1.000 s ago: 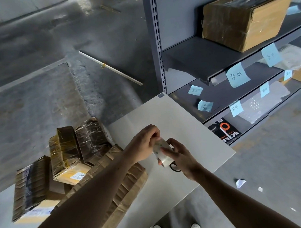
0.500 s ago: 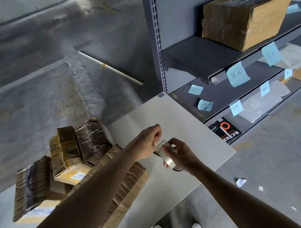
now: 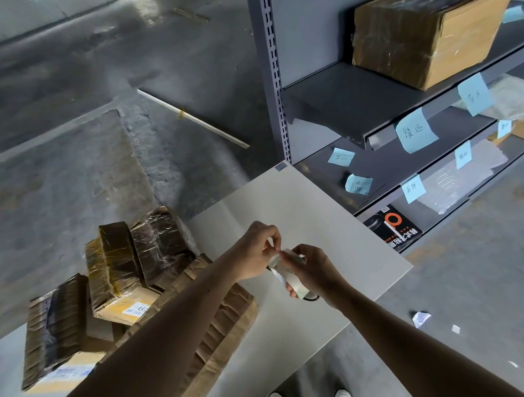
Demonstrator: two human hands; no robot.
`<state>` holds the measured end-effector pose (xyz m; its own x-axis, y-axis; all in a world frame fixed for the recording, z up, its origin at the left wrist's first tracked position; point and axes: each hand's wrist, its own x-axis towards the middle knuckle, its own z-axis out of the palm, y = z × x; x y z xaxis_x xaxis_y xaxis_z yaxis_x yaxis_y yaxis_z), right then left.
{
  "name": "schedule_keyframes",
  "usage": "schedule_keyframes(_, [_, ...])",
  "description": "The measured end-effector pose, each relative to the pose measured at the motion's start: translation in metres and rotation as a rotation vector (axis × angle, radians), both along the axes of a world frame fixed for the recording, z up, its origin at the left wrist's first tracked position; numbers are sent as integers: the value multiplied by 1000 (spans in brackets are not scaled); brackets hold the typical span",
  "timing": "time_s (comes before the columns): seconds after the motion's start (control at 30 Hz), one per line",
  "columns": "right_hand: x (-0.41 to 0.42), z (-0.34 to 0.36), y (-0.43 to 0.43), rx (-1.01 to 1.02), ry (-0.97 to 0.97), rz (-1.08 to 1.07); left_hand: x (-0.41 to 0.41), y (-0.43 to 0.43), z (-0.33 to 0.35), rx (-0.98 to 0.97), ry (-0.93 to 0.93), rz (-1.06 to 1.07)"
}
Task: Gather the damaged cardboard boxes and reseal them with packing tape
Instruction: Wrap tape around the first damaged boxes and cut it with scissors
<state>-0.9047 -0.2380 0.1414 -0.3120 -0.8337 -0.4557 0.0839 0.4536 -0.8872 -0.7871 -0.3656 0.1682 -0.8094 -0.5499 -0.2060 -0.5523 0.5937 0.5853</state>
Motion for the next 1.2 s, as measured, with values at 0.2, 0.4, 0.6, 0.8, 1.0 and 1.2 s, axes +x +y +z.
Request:
schedule_keyframes(0.2, [1,-1,0,19,-50,-9,-3,-4,0,-45,44,8])
schedule_keyframes(0.4, [-2,3,0,-19,-122,-40,-3,-5,1,-96,39,-9])
schedule_keyframes(0.6, [-4,2,-4,7,-38,-31,-5,-7,-5,-135,-21,44])
schedule_keyframes(0.8, [-9,-14,-12,-2,222,1,-6,-13,-9,-87,62,235])
schedule_keyframes(1.0, [-28,-47,-21,-17,565,84,5,-29,-13,-117,26,246])
schedule_keyframes(1.2, [-39,-71,-32,46,765,220,-1,-38,-22,-97,5,243])
